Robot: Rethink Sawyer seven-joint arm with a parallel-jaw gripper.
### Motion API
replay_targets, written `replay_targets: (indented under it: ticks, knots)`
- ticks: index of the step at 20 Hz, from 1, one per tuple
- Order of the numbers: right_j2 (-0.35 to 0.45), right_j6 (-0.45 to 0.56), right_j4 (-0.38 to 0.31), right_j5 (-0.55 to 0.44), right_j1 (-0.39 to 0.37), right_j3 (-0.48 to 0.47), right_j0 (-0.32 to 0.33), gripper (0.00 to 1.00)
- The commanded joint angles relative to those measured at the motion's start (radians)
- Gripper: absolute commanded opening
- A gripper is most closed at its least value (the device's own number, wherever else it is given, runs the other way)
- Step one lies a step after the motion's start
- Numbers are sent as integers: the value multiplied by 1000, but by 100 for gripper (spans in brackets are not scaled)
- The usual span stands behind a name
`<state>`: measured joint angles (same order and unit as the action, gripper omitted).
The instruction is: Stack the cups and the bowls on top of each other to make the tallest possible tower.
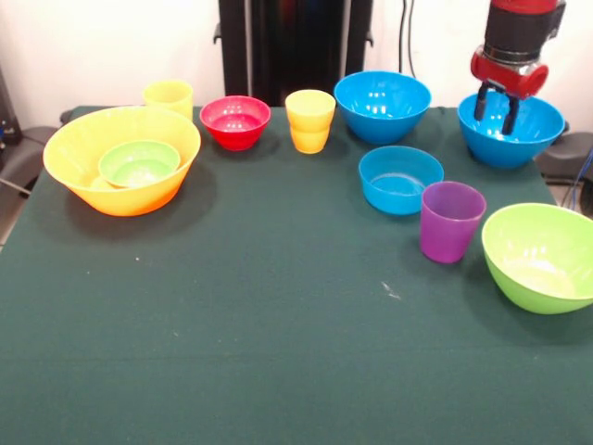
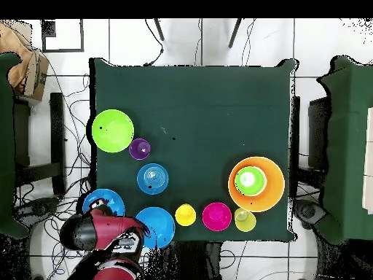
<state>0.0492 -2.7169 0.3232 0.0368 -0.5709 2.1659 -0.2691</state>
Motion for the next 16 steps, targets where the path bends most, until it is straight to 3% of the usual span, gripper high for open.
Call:
replay_targets:
  ticks: [1,6,9,12,16]
  knots:
    - [9,-170,82,5,17,-67,-17,100]
    - [35,-212,109,-38,-106,-2,-25,100]
    - [80,-241,117,-50,-186,48,2,100]
    - [57,-228,138,-119,-252,59,-12,100]
    - [98,-213,141,-112,-265,77,36,100]
